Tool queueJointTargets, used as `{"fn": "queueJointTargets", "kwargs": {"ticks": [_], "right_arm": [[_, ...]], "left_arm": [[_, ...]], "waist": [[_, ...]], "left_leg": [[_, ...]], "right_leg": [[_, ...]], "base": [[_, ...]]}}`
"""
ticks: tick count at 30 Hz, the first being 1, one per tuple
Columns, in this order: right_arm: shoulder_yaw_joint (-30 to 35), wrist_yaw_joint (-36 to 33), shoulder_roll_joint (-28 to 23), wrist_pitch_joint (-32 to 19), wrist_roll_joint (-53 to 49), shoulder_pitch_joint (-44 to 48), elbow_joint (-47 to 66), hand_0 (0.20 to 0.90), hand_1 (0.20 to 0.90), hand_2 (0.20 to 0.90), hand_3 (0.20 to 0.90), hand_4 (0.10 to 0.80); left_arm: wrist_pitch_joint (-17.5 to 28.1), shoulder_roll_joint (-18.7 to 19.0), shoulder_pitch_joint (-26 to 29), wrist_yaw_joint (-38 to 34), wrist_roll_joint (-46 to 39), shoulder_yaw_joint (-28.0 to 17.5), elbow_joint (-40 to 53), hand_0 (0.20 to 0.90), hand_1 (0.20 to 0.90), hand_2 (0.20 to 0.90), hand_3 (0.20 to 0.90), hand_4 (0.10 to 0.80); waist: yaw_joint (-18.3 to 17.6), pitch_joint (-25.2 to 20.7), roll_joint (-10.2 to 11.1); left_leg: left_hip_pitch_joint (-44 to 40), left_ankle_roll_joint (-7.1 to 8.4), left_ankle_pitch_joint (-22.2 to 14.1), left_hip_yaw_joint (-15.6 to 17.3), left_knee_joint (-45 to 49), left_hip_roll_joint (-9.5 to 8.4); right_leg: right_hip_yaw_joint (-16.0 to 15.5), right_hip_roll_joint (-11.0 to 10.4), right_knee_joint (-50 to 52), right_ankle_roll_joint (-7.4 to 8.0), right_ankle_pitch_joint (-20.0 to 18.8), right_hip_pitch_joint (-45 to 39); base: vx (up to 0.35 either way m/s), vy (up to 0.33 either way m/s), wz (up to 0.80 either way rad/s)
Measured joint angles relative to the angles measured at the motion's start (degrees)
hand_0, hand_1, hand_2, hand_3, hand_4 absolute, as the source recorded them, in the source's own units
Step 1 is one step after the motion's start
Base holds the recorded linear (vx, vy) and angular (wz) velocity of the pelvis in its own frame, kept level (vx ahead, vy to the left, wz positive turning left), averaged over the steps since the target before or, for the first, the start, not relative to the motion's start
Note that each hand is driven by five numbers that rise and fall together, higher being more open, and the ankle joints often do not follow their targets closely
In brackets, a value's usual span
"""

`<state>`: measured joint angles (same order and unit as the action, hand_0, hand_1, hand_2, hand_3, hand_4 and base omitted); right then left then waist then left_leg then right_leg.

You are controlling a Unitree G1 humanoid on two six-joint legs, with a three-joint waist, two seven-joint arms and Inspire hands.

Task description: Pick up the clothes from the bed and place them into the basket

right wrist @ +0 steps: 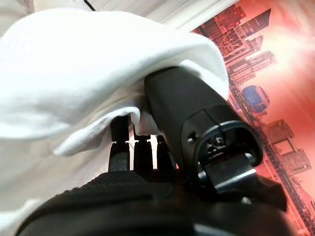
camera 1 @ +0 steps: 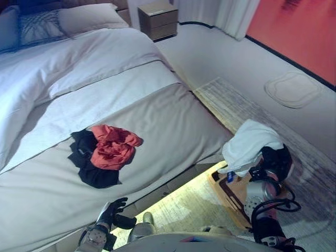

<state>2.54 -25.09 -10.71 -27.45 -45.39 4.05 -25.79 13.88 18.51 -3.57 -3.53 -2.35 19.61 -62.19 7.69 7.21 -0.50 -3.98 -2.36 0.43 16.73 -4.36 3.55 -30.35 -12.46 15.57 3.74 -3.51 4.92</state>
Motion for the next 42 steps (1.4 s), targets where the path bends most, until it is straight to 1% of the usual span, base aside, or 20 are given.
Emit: {"fn": "queueJointTargets", "kwargs": {"ticks": [1, 2, 3, 4, 5, 6, 8, 9, 10, 11, 12, 13, 14, 15, 16, 18, 20, 25, 36, 42], "right_arm": [[-1.4, -0.1, 0.0, 0.1, 1.5, 1.3, 0.3, 0.3, 0.3, 0.3, 0.2, 0.1], [-2.1, -0.4, 0.2, 0.4, 3.2, 2.5, -0.1, 0.3, 0.3, 0.3, 0.2, 0.1], [-3.3, -1.5, 0.9, 1.7, 3.5, 2.3, -0.3, 0.3, 0.3, 0.3, 0.2, 0.1], [-4.8, -2.3, 1.5, 2.7, 4.1, 1.7, -0.4, 0.3, 0.3, 0.3, 0.2, 0.1], [-6.6, -3.0, 2.4, 3.3, 5.2, 0.9, -0.3, 0.3, 0.3, 0.3, 0.2, 0.1], [-8.2, -3.6, 3.2, 3.4, 6.2, 0.4, -0.3, 0.3, 0.3, 0.3, 0.2, 0.1], [-9.9, -5.1, 3.0, 3.4, 7.3, -0.4, -0.4, 0.3, 0.3, 0.3, 0.2, 0.1], [-9.8, -5.9, 3.1, 3.4, 7.2, -0.5, -0.8, 0.3, 0.3, 0.3, 0.2, 0.1], [-10.2, -5.7, 3.1, 3.4, 7.2, 0.6, -3.9, 0.3, 0.3, 0.3, 0.2, 0.1], [-10.6, -5.5, 2.9, 3.4, 7.2, 1.4, -5.4, 0.3, 0.3, 0.3, 0.2, 0.1], [-11.3, -5.5, 2.2, 4.3, 7.0, 3.3, -7.2, 0.3, 0.3, 0.3, 0.2, 0.1], [-11.6, -5.4, 1.1, 4.5, 7.1, 4.9, -8.4, 0.3, 0.3, 0.3, 0.2, 0.1], [-11.5, -5.4, 0.4, 4.5, 7.1, 4.9, -8.5, 0.3, 0.3, 0.3, 0.2, 0.1], [-11.2, -5.7, 0.1, 4.5, 7.1, 4.9, -9.0, 0.3, 0.3, 0.3, 0.2, 0.1], [-11.3, -6.0, 0.3, 4.6, 7.1, 4.9, -10.1, 0.3, 0.3, 0.3, 0.2, 0.1], [-11.2, -7.1, 0.5, 4.5, 7.2, 3.9, -11.3, 0.3, 0.3, 0.3, 0.2, 0.1], [-10.6, -7.9, 0.5, 4.5, 7.2, 3.6, -13.8, 0.3, 0.3, 0.3, 0.2, 0.1], [-10.3, -8.5, 0.6, 5.6, 7.2, 4.1, -16.0, 0.3, 0.3, 0.3, 0.2, 0.1], [-9.5, -9.6, -3.8, 9.0, 7.2, 12.2, -21.5, 0.3, 0.3, 0.3, 0.2, 0.1], [-6.8, -11.2, -5.1, 9.1, 7.3, 15.1, -23.1, 0.3, 0.3, 0.3, 0.2, 0.1]], "left_arm": [[0.1, -0.9, 0.2, -0.2, 0.0, 0.2, 0.6, 0.9, 0.9, 0.9, 0.9, 0.8], [0.6, -1.7, 0.3, -0.6, 0.0, -0.2, 1.3, 0.9, 0.9, 0.9, 0.9, 0.8], [0.5, -2.0, 0.9, -1.2, 0.0, -0.5, 1.7, 0.9, 0.9, 0.9, 0.9, 0.8], [0.9, -1.8, 1.4, -1.8, 0.0, -0.9, 2.2, 0.9, 0.9, 0.9, 0.9, 0.8], [1.5, -0.9, 2.1, -1.9, 0.0, -1.3, 2.5, 0.9, 0.9, 0.9, 0.9, 0.8], [1.5, -0.3, 2.4, -1.8, -0.2, -1.8, 2.4, 0.9, 0.9, 0.9, 0.9, 0.8], [1.6, -1.0, 3.1, -1.6, -1.3, -2.9, 2.4, 0.9, 0.9, 0.9, 0.9, 0.8], [2.8, -1.4, 3.1, -1.0, -1.8, -4.3, 2.3, 0.9, 0.9, 0.9, 0.9, 0.8], [4.3, -1.7, 2.1, -1.1, -3.0, -5.3, 2.3, 0.9, 0.9, 0.9, 0.9, 0.8], [4.9, -1.9, 1.1, -1.1, -3.5, -5.6, 2.4, 0.9, 0.9, 0.9, 0.9, 0.8], [5.5, -2.7, -0.7, -1.1, -4.0, -6.0, 2.8, 0.9, 0.9, 0.9, 0.9, 0.8], [5.4, -4.5, -2.5, -1.2, -4.4, -7.2, 1.7, 0.9, 0.9, 0.9, 0.9, 0.8], [5.3, -5.2, -3.2, -1.1, -4.5, -7.7, 1.7, 0.9, 0.9, 0.9, 0.9, 0.8], [5.3, -5.3, -3.6, -1.2, -4.5, -8.2, 1.2, 0.9, 0.9, 0.9, 0.9, 0.8], [5.1, -4.7, -3.8, -1.4, -4.5, -8.6, 0.4, 0.9, 0.9, 0.9, 0.9, 0.8], [4.9, -3.2, -3.6, -1.4, -4.4, -8.9, 0.4, 0.9, 0.9, 0.9, 0.9, 0.8], [4.9, -2.7, -2.8, -1.5, -4.5, -8.9, 0.6, 0.9, 0.9, 0.9, 0.9, 0.8], [5.1, -1.8, -2.1, -2.0, -4.4, -9.8, 0.4, 0.9, 0.9, 0.9, 0.9, 0.8], [5.2, -2.5, -5.2, -1.2, -3.2, -10.3, -0.7, 0.9, 0.9, 0.9, 0.9, 0.8], [6.1, -2.5, -5.2, -1.1, -3.2, -10.3, -0.7, 0.9, 0.9, 0.9, 0.9, 0.8]], "waist": [[0.8, -0.4, -0.1], [2.0, -0.6, -1.8], [2.3, -0.9, -1.1], [3.5, -0.9, -0.1], [4.2, -1.1, 2.1], [3.8, -1.2, 4.3], [2.5, -1.1, 5.0], [2.5, -0.9, 5.6], [4.0, -0.9, 6.8], [5.1, -1.2, 7.2], [7.6, -1.5, 6.8], [8.3, -0.5, 5.2], [8.3, -0.5, 3.7], [8.6, -0.5, 2.9], [8.9, -0.6, 3.1], [7.8, -0.5, 3.6], [7.7, -0.6, 3.7], [8.4, -0.9, 2.5], [10.6, -1.7, 0.2], [11.1, -1.6, 0.1]], "left_leg": [[0.7, -0.64, -0.1, -0.2, -1.2, -3.38], [1.3, -2.36, 1.8, 2.3, -0.8, -1.83], [1.7, -1.68, 2.5, 5.8, -0.5, -0.2], [1.7, -1.44, 2.4, 7.7, 1.0, 1.19], [1.7, -1.19, 2.3, 9.8, 2.8, 1.49], [1.8, -0.98, 2.2, 10.8, 3.9, 1.33], [1.8, -0.77, 2.1, 11.2, 5.5, 2.37], [2.6, -0.64, 2.0, 8.3, 8.7, 2.92], [6.0, 1.92, -2.0, -4.6, 15.0, 2.31], [6.3, 3.87, -3.5, -12.0, 14.2, 0.09], [4.7, 5.32, -5.1, -21.3, 10.4, -3.38], [3.7, 4.73, -4.7, -23.8, 6.8, -5.21], [3.6, 4.19, -4.1, -23.7, 4.9, -5.38], [3.3, 3.69, -0.6, -24.0, 4.5, -4.89], [2.5, 4.3, 0.0, -22.5, 3.7, -4.44], [2.6, 3.83, 0.4, -21.7, 2.5, -3.7], [2.0, 3.74, 0.7, -21.7, 1.6, -4.08], [1.3, 3.89, 1.3, -22.8, 1.1, -4.88], [0.4, 3.58, 1.9, -23.7, 1.2, -5.47], [0.7, 3.61, 1.8, -24.1, 1.1, -5.69]], "right_leg": [[2.7, 2.6, -8.5, 2.23, -2.1, -0.8], [0.7, 4.8, -10.6, 2.27, 1.3, -2.3], [-3.2, 4.1, -7.0, -0.92, 5.6, -3.0], [-4.9, 4.0, -7.0, -0.88, 6.5, -5.1], [-4.8, 3.4, -10.5, -1.26, 4.8, -8.5], [-1.7, 3.1, -14.7, -0.37, 2.0, -10.9], [-0.5, 4.8, -18.2, -1.12, 1.5, -12.1], [1.1, 5.6, -19.7, -1.41, 1.5, -12.1], [5.7, 5.4, -19.2, -1.56, 1.6, -10.5], [8.9, 5.2, -18.8, -1.56, 1.6, -9.4], [15.8, 5.4, -18.8, -3.03, 0.8, -7.2], [20.2, 6.7, -19.4, -3.82, 0.6, -6.6], [20.9, 7.8, -20.0, -3.77, 0.5, -6.5], [20.7, 8.8, -20.6, -3.72, 0.6, -6.5], [19.4, 8.6, -21.1, -3.57, 0.7, -6.7], [15.2, 7.9, -21.1, -2.12, 1.6, -6.6], [14.0, 7.2, -21.1, -1.89, 1.5, -6.7], [13.1, 6.5, -21.1, -0.84, 0.1, -7.3], [11.9, 6.0, -21.1, -1.4, -0.7, -8.8], [11.0, 5.6, -21.1, -1.35, -0.7, -8.7]], "base": [[-0.245, -0.289, -1.97], [-0.223, -0.328, -1.91], [-0.15, -0.307, -1.7], [-0.115, -0.248, -1.51], [-0.11, -0.188, -1.35], [-0.121, -0.163, -1.04], [-0.074, -0.098, -0.59], [-0.025, -0.024, -0.99], [-0.038, 0.0, -1.27], [0.021, 0.0, -2.25], [0.027, 0.032, -2.49], [0.032, 0.036, -2.41], [0.016, 0.034, -1.57], [0.0, 0.025, -1.05], [0.002, 0.02, -0.89], [0.019, 0.015, -0.33], [0.055, -0.005, 0.06], [0.082, -0.015, 0.15], [0.03, -0.023, 0.06], [0.008, -0.011, 0.04]]}}
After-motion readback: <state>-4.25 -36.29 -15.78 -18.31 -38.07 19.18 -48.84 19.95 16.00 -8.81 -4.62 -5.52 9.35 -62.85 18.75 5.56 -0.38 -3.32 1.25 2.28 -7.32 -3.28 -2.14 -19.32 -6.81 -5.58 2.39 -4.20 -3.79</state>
